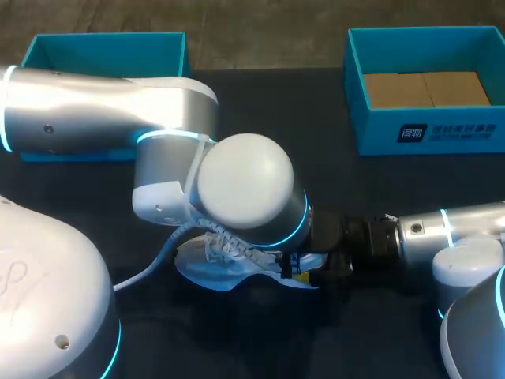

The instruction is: Take the shoe out of the shoebox, open the shoe tongue, remove and reinsert the insole, then place the shoe into the shoebox

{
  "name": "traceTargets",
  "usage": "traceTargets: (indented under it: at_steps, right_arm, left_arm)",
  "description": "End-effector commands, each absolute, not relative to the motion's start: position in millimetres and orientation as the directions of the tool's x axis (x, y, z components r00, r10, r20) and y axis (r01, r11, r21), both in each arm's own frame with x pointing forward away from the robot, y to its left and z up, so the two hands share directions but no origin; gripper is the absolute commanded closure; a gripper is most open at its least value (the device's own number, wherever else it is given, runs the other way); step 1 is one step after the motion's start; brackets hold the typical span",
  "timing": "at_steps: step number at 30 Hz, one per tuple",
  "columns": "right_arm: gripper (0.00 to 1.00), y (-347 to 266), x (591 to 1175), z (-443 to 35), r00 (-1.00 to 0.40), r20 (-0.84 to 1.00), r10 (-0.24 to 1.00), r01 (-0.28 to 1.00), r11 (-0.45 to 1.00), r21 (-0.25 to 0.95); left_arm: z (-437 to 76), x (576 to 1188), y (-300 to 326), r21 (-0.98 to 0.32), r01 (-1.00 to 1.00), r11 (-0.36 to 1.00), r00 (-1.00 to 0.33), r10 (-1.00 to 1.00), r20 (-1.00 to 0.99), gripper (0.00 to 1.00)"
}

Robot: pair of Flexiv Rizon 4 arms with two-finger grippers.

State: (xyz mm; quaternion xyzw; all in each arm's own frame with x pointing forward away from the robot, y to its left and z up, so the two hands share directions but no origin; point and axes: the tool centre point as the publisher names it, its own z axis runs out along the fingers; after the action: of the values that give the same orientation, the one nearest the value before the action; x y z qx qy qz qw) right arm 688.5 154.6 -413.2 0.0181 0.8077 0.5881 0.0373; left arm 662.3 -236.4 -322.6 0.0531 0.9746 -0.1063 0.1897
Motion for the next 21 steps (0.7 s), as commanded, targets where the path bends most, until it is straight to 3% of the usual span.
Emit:
traceTargets:
  at_steps: [1, 21]
  right_arm:
    - [1.0, 155.7, 688.0, -412.2, -0.996, -0.039, 0.074, -0.014, 0.313, 0.95]
    - [1.0, 155.7, 688.0, -412.2, -0.996, -0.039, 0.074, -0.014, 0.313, 0.95]
  left_arm:
    - [-319.3, 664.7, -231.9, -0.193, 0.149, 0.97, -0.926, 0.068, -0.372, 1.0]
    - [-280.6, 653.2, -225.8, -0.257, 0.192, 0.947, -0.953, 0.118, -0.278, 1.0]
